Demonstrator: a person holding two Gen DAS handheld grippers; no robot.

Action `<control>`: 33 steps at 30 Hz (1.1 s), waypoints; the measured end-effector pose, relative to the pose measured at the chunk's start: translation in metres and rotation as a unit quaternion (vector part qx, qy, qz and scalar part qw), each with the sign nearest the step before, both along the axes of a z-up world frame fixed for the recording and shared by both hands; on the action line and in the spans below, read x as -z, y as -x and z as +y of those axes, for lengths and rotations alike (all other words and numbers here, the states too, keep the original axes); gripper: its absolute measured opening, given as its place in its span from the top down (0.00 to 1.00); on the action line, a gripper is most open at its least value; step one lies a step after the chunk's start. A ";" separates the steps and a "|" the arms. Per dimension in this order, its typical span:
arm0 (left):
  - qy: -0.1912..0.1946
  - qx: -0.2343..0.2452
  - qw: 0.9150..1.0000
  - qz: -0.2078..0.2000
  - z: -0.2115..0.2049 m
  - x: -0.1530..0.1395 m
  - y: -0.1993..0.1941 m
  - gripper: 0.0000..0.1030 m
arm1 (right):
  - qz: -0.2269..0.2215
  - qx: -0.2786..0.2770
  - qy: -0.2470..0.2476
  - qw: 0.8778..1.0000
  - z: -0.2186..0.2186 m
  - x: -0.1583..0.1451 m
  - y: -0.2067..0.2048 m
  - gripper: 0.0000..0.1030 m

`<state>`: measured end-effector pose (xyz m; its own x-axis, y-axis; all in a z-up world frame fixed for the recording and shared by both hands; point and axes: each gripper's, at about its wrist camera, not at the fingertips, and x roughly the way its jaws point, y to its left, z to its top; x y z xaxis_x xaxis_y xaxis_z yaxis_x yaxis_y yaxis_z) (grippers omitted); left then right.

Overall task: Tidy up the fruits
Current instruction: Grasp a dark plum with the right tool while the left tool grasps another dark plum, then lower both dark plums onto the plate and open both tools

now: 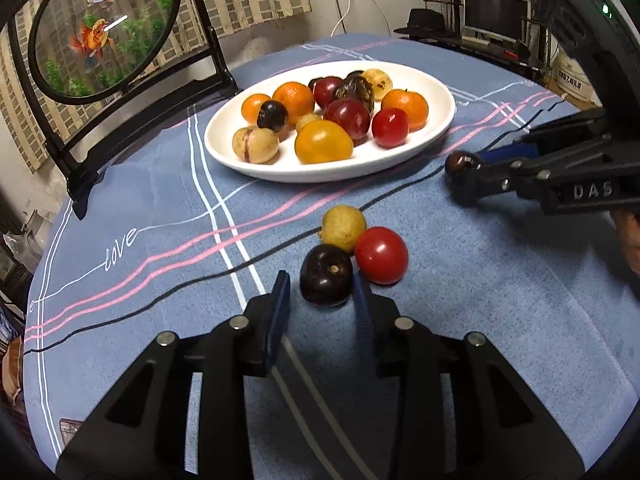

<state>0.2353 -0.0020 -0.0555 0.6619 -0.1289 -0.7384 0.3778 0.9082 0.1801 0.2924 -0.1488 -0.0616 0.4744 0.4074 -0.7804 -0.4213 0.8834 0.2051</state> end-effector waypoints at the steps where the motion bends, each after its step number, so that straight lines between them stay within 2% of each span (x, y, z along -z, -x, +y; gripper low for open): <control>1: 0.002 0.002 1.000 -0.002 0.000 -0.001 0.000 0.67 | 0.000 -0.001 0.001 1.000 0.000 0.000 0.000 0.73; 9: 0.001 0.022 1.000 0.007 -0.007 0.002 0.002 0.72 | 0.002 0.005 -0.005 1.000 -0.001 0.000 -0.003 0.73; 14: 0.022 0.019 0.999 0.020 0.000 -0.003 0.002 0.72 | 0.001 -0.009 -0.018 1.000 -0.001 -0.005 0.000 0.73; 18: 0.096 0.024 0.995 0.025 0.009 -0.022 0.005 0.72 | -0.008 -0.048 -0.076 0.996 -0.003 -0.021 0.004 0.73; 21: 0.140 0.020 0.990 0.012 0.010 -0.044 -0.004 0.72 | -0.049 -0.024 -0.093 0.994 -0.009 -0.036 -0.004 0.73; 26: 0.137 -0.012 0.990 -0.028 -0.006 -0.070 -0.043 0.73 | -0.086 0.030 -0.086 0.992 -0.019 -0.042 -0.036 0.73; 31: 0.116 -0.042 0.992 -0.038 -0.024 -0.071 -0.089 0.73 | -0.087 0.049 -0.083 0.991 -0.023 -0.034 -0.061 0.70; 32: 0.111 -0.046 0.992 -0.036 -0.026 -0.069 -0.096 0.71 | -0.090 0.049 -0.078 0.992 -0.022 -0.033 -0.064 0.62; 33: 0.107 -0.056 0.992 -0.034 -0.026 -0.068 -0.102 0.53 | -0.097 0.061 -0.061 0.992 -0.022 -0.035 -0.066 0.56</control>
<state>0.3371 -0.0284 0.0120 0.7279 -0.1998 -0.6559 0.2652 0.9642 0.0007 0.3579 -0.1711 -0.0268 0.6621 0.4241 -0.6178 -0.3549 0.9036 0.2400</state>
